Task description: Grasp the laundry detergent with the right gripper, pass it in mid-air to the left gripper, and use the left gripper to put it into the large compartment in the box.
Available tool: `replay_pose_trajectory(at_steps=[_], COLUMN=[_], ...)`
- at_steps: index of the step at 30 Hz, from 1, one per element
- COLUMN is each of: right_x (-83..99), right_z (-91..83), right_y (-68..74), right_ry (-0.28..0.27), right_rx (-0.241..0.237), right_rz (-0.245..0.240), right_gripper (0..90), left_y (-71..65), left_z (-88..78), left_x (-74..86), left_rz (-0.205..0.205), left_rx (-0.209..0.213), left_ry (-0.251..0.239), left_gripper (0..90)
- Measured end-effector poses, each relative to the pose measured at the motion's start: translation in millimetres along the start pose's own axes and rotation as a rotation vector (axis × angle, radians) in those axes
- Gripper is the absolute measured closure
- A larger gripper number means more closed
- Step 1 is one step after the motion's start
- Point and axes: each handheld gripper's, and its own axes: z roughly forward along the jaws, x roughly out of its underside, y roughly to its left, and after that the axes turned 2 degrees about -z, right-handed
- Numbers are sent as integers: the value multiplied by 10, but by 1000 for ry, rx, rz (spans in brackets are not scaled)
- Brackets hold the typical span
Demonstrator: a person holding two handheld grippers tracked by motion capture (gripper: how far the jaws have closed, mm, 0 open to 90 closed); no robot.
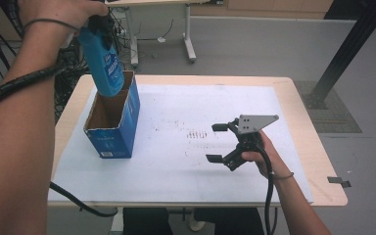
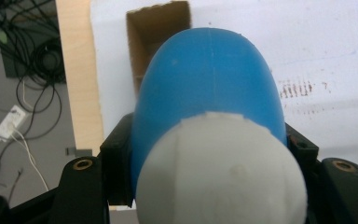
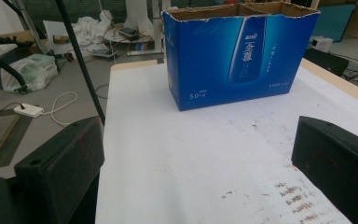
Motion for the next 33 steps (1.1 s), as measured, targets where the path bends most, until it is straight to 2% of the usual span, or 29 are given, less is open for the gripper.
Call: replay_pose_trajectory(at_steps=[2,3,6,9,12,22,33], right_x=[-1,-4,-9,-13,-11,-18,-20], right_z=[1,2,0,3,18,15,-1], right_y=[0,3,8,10,8,7,8], right_ry=[-1,1,-1,-2,-3,-2,2], right_rx=[-1,2,4,4,3,4,9], right_rz=[-1,-5,-6,-5,-3,-5,-6], right_gripper=[24,25,25,25,25,25,25], left_y=[56,56,129,140,188,249,262], left_z=[29,29,38,46,66,127,284], left_x=[-13,-13,-20,-25,-23,-35,-35], left_rz=[-25,-25,-74,-91,-109,-117,-113], left_rx=[-1,-1,-21,-46,-46,-29,-34], left_ry=[4,4,1,1,-1,1,11], left_gripper=[378,378,378,378,378,378,377])
